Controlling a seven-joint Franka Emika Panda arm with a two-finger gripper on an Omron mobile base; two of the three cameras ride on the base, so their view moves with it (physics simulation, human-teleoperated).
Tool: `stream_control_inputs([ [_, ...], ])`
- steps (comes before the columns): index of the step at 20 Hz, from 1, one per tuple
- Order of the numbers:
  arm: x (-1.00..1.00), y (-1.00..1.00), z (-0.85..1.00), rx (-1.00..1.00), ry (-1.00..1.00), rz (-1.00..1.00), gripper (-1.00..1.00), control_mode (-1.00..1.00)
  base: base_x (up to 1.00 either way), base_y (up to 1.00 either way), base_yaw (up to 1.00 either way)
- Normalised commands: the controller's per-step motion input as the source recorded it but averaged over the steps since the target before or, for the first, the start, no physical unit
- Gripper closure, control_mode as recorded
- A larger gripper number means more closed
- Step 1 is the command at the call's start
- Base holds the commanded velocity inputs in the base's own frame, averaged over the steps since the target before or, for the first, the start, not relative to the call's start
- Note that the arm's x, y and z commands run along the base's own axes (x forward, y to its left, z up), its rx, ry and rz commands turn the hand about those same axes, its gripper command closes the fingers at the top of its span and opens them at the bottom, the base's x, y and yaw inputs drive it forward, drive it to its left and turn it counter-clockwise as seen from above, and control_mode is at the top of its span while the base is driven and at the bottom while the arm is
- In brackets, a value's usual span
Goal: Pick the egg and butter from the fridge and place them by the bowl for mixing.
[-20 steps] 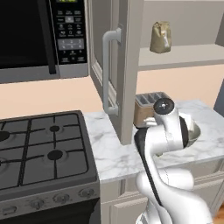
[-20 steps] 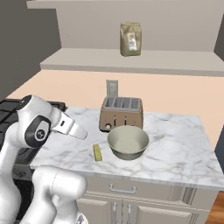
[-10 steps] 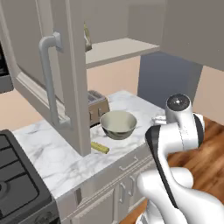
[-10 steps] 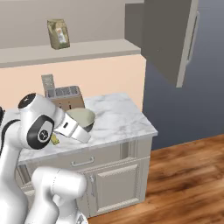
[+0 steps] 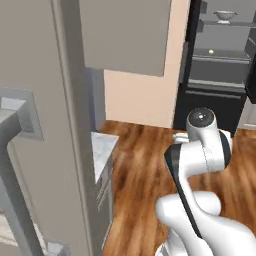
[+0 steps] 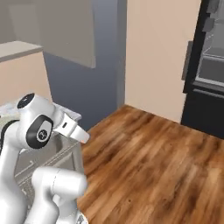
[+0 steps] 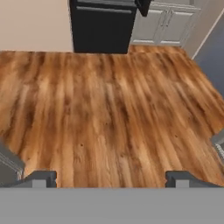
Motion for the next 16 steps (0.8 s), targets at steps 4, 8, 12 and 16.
stream_control_inputs([
  [4,0.00,0.00,0.00,0.00,0.00,0.00,-1.00,1.00,0.00,-0.45,-0.95],
  [8,0.00,0.00,0.00,0.00,0.00,0.00,-1.00,1.00,0.39,-0.80,-0.61],
  [12,0.00,0.00,0.00,0.00,0.00,0.00,-1.00,1.00,1.00,-0.48,0.01],
  [16,0.00,0.00,0.00,0.00,0.00,0.00,-1.00,1.00,1.00,-0.04,0.00],
])
